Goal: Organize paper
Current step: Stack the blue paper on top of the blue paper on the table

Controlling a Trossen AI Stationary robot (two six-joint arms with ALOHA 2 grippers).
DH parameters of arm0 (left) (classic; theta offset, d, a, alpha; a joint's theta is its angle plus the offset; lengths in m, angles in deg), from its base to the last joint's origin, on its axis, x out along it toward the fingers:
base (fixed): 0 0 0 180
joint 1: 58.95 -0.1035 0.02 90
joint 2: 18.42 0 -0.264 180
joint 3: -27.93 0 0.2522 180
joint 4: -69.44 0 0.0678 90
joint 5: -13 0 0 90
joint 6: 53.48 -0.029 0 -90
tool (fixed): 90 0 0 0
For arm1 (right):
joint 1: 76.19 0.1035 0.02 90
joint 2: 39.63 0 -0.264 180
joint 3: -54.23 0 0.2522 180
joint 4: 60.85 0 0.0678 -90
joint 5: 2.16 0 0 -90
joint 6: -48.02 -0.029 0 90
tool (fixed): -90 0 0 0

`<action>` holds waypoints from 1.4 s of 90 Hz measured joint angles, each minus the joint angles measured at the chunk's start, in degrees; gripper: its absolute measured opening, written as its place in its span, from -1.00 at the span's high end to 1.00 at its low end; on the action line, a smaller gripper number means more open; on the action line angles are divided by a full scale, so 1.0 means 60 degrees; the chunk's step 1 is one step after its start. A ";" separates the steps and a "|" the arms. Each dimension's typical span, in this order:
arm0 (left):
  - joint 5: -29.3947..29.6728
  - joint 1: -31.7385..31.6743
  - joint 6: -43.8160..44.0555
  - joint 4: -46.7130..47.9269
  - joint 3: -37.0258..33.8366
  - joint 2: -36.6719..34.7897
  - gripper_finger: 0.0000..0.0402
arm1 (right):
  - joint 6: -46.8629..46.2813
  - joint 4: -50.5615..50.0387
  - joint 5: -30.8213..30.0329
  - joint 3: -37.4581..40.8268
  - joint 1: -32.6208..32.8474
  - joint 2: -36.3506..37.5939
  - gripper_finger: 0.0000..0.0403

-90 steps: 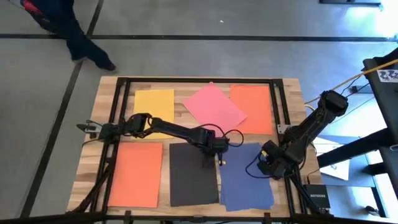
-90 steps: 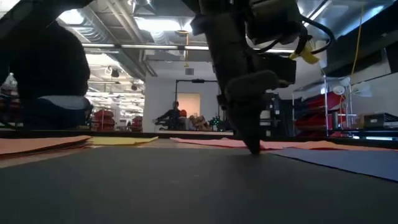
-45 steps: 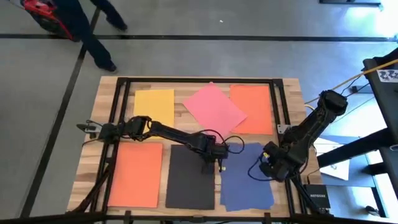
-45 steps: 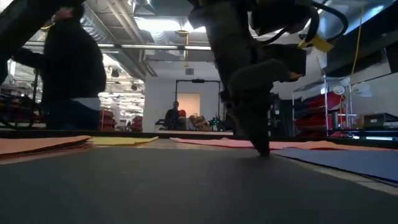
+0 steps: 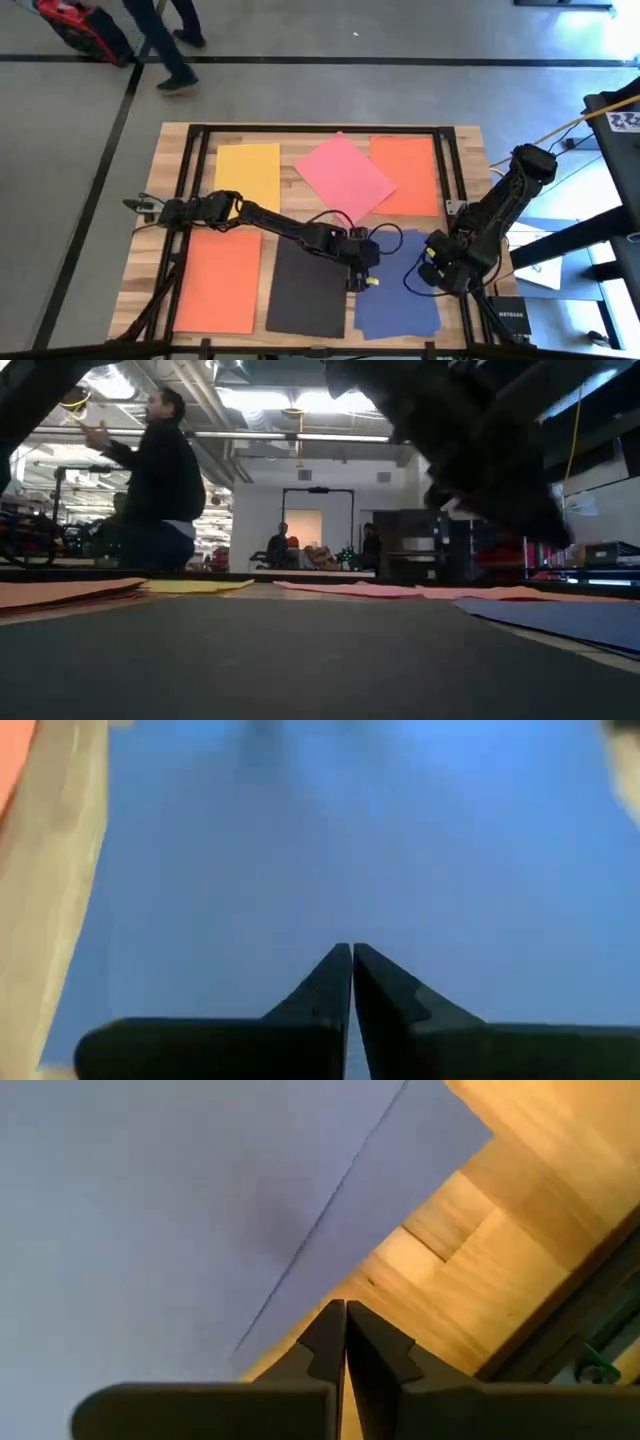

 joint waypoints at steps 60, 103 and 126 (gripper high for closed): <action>0.0923 0.0160 -0.0351 -0.6038 -0.2096 -0.0818 1.00 | 0.0472 0.0289 -0.0265 0.0000 0.0000 0.0000 1.00; 0.1115 -0.0073 -0.0222 -0.8828 -0.8343 -0.5009 1.00 | 0.0716 0.0453 -0.0408 -0.0004 -0.0006 -0.0007 1.00; 0.0984 0.0021 0.0719 -0.8645 -0.9602 -0.5966 1.00 | 0.1071 0.0874 -0.0485 -0.0004 -0.0022 -0.0004 1.00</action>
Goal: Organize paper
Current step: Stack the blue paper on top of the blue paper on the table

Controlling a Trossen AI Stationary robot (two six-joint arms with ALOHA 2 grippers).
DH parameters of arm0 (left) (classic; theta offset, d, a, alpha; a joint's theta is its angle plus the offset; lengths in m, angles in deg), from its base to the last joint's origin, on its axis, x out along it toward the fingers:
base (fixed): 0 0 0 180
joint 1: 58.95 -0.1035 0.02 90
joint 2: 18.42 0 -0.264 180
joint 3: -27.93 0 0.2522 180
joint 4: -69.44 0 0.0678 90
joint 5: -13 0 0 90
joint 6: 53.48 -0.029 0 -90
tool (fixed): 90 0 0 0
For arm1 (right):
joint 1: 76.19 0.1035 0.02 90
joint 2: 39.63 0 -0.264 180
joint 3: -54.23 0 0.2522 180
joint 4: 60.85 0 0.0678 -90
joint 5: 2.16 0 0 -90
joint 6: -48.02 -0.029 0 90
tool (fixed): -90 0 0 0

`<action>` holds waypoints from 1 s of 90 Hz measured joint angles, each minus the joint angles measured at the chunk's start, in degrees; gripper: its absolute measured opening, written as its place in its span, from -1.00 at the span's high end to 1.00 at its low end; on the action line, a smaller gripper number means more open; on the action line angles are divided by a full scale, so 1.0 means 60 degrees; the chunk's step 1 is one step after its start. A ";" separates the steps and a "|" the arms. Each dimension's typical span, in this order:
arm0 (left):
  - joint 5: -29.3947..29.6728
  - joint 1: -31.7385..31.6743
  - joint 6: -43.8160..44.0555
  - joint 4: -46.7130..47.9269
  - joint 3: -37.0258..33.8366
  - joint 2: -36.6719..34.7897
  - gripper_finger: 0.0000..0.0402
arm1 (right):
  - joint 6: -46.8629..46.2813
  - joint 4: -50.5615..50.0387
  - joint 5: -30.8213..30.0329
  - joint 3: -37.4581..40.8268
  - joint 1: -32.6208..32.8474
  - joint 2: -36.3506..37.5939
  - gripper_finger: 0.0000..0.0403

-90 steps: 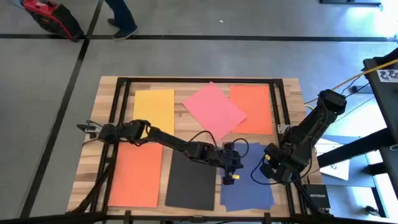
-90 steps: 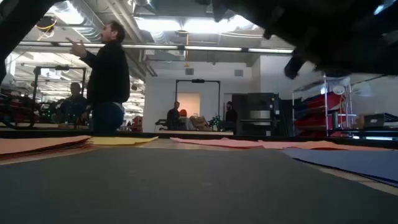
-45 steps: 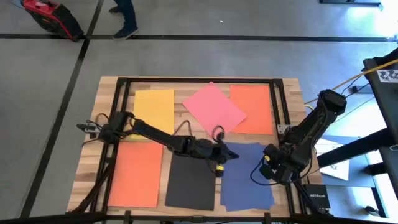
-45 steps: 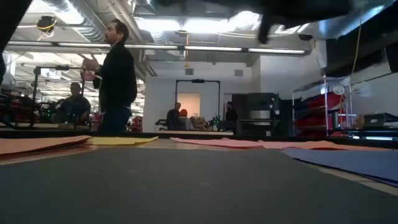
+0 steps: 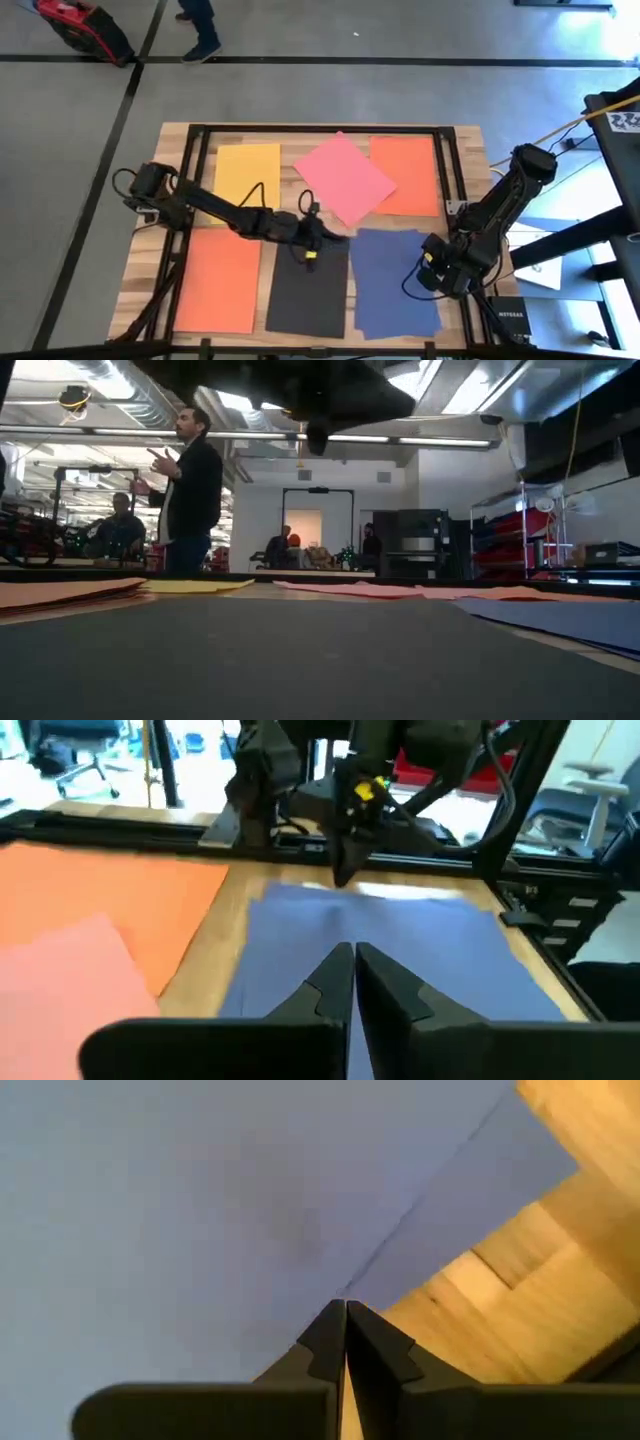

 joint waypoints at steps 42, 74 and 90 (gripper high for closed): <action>-0.1563 0.0656 0.0119 0.2399 0.0951 0.0983 1.00 | 0.0444 0.0111 -0.0010 0.0004 -0.0004 0.0000 1.00; -0.1476 0.0782 0.0847 0.4020 0.0980 0.1392 1.00 | 0.0663 0.0121 -0.0010 0.0004 -0.0004 0.0000 1.00; -0.1096 0.1032 0.1099 0.5025 0.0979 0.1394 1.00 | 0.0666 0.0120 -0.0010 0.0004 -0.0004 0.0000 1.00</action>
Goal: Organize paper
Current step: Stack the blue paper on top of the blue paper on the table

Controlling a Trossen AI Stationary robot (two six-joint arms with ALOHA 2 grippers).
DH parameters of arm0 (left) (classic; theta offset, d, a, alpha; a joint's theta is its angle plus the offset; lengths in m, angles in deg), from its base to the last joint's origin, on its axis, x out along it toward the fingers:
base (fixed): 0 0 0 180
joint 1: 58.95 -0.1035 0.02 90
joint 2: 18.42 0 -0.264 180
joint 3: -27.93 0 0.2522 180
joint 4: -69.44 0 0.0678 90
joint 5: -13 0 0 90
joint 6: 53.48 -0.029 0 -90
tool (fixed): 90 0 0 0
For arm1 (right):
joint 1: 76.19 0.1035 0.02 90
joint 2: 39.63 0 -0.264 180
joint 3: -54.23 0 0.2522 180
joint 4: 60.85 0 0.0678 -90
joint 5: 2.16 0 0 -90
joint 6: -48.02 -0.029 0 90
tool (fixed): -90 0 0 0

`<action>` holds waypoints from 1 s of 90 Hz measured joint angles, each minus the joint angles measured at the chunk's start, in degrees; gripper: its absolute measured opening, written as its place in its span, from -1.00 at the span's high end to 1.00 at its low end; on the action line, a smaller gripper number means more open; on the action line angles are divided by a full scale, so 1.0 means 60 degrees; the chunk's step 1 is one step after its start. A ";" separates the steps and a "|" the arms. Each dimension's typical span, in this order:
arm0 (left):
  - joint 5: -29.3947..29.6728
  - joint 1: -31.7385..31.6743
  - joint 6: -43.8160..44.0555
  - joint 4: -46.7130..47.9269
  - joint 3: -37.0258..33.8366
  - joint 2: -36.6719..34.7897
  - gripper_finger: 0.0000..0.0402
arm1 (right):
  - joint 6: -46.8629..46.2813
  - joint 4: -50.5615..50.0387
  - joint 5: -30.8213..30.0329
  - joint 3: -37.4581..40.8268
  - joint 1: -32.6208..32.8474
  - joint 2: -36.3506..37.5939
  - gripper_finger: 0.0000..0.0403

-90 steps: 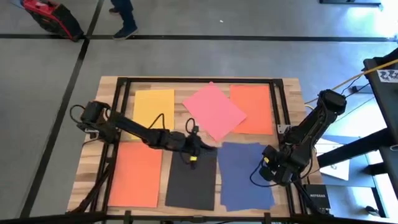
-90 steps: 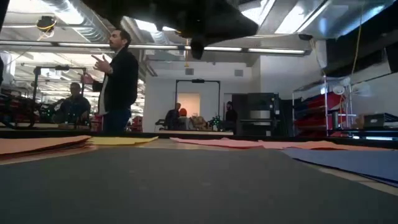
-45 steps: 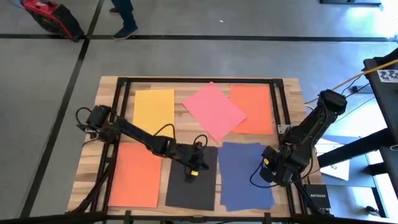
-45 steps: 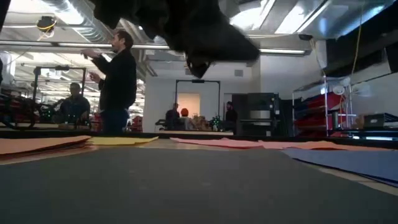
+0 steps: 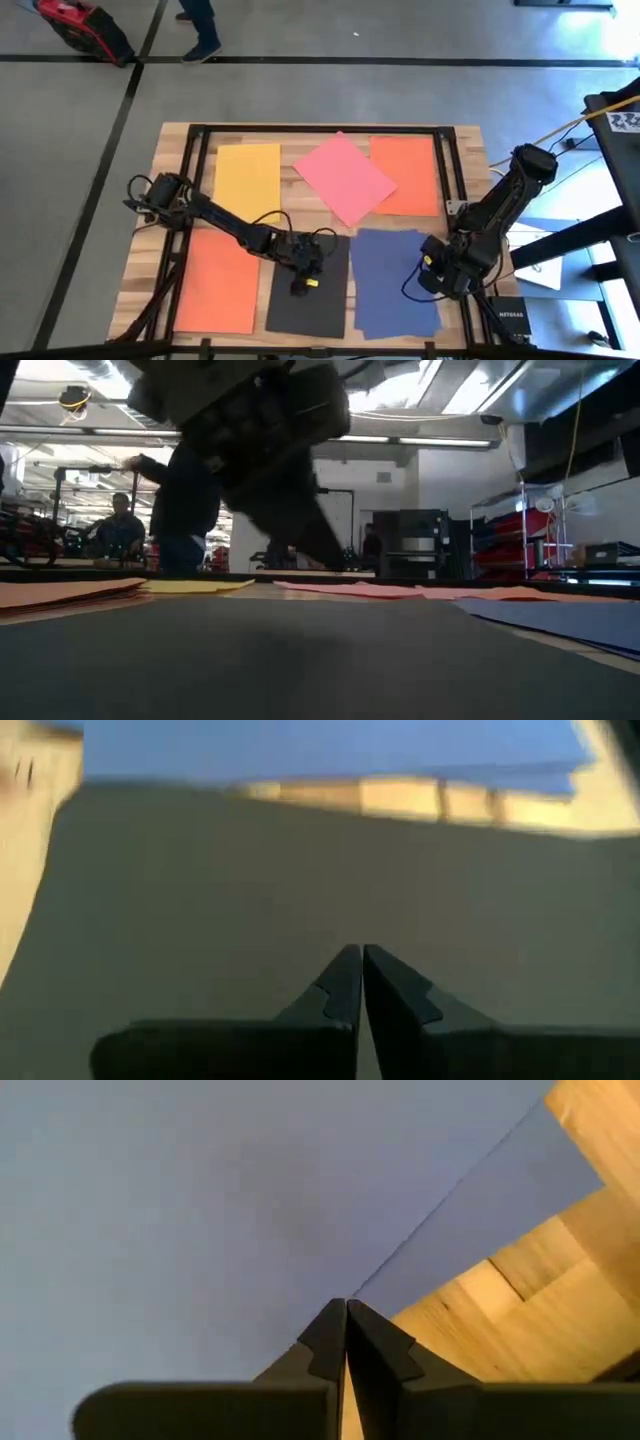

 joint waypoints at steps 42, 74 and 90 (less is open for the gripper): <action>0.0266 0.0418 0.0601 0.0939 -0.0246 0.0000 1.00 | 0.0000 -0.0003 0.0000 0.0000 0.0000 0.0000 1.00; 0.0336 0.0882 0.0915 0.1839 -0.0243 -0.0056 1.00 | 0.0000 -0.0003 0.0001 0.0000 0.0000 0.0000 1.00; 0.0453 0.0995 0.0945 0.2140 -0.0214 -0.0240 1.00 | 0.0000 0.0000 0.0004 0.0003 0.0000 0.0000 1.00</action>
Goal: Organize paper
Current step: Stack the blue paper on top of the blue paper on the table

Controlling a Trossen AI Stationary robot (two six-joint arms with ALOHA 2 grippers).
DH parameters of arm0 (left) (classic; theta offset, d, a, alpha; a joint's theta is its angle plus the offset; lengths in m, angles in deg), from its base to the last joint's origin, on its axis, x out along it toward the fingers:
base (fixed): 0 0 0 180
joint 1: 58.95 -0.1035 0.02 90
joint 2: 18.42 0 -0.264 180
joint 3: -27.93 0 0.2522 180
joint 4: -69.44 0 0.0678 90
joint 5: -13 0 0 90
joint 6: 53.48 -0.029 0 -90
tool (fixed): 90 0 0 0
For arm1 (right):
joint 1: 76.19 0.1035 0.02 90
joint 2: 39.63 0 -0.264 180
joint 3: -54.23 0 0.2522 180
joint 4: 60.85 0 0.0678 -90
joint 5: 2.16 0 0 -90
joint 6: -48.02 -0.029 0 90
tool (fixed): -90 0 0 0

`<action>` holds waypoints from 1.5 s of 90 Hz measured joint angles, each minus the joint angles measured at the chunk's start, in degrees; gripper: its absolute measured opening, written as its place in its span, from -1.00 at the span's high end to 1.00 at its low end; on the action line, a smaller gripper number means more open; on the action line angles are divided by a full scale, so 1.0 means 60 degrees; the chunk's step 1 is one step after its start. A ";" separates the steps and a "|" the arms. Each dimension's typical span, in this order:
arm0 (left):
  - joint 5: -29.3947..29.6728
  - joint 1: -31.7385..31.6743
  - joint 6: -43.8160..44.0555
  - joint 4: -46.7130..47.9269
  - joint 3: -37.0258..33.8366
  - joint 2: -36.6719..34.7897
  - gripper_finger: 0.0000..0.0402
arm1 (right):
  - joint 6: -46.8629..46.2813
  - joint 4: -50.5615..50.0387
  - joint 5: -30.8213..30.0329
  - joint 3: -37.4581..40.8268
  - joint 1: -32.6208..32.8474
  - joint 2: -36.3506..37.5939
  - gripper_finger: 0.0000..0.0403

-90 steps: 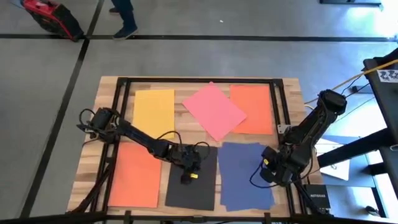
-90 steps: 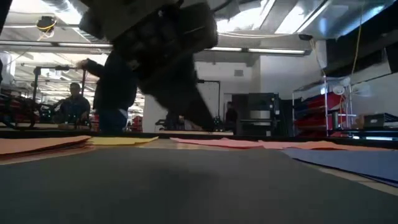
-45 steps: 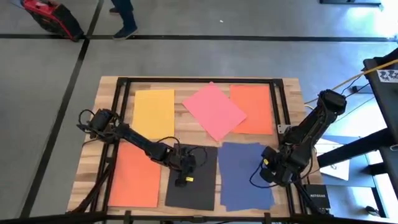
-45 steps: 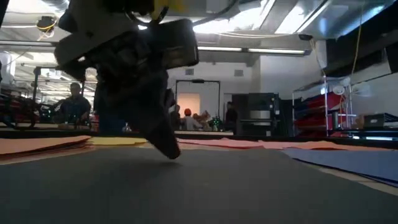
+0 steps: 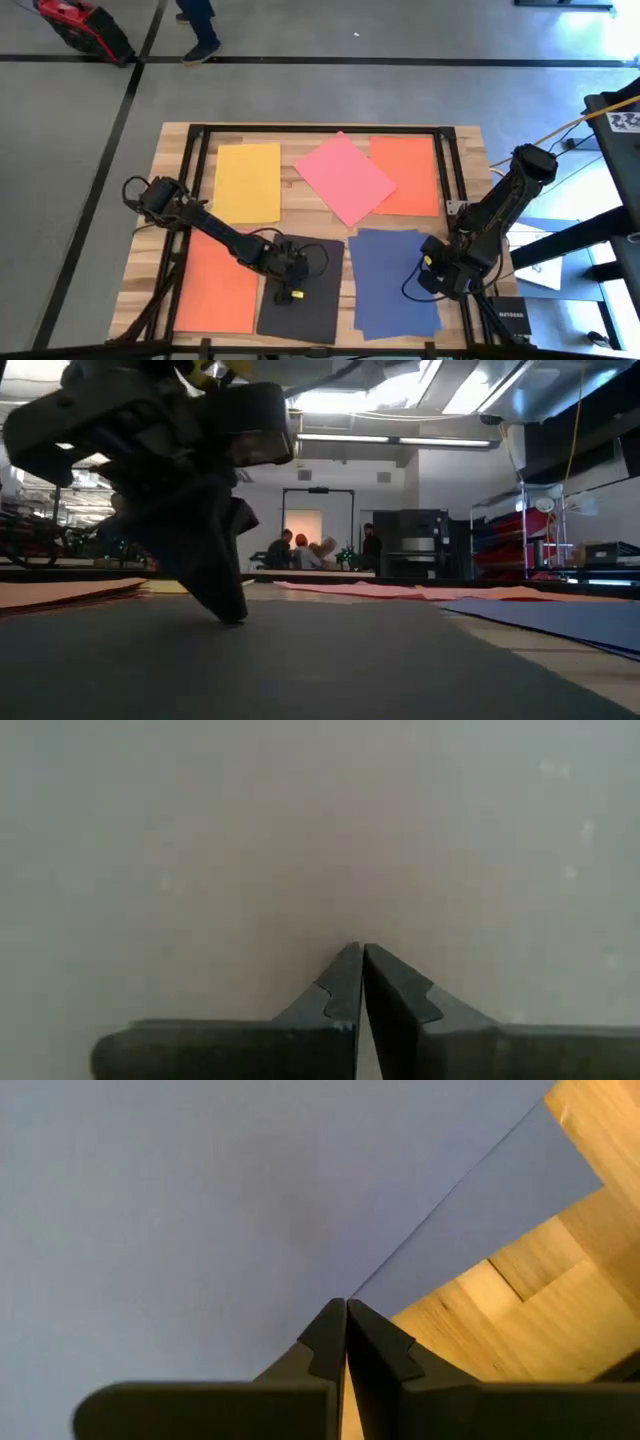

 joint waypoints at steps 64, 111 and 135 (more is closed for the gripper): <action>0.0166 -0.0661 -0.1294 -0.0061 0.0810 -0.0259 1.00 | 0.1446 0.0754 0.0250 0.0000 0.0001 0.0000 1.00; 0.0401 -0.0288 -0.1274 0.0080 0.1645 -0.0137 1.00 | 0.4210 0.2299 0.1097 0.0000 0.0011 0.0000 1.00; 0.0447 -0.0427 -0.1304 -0.0118 0.1654 -0.0044 1.00 | 0.5003 0.2285 0.1302 -0.0002 0.0011 0.0000 1.00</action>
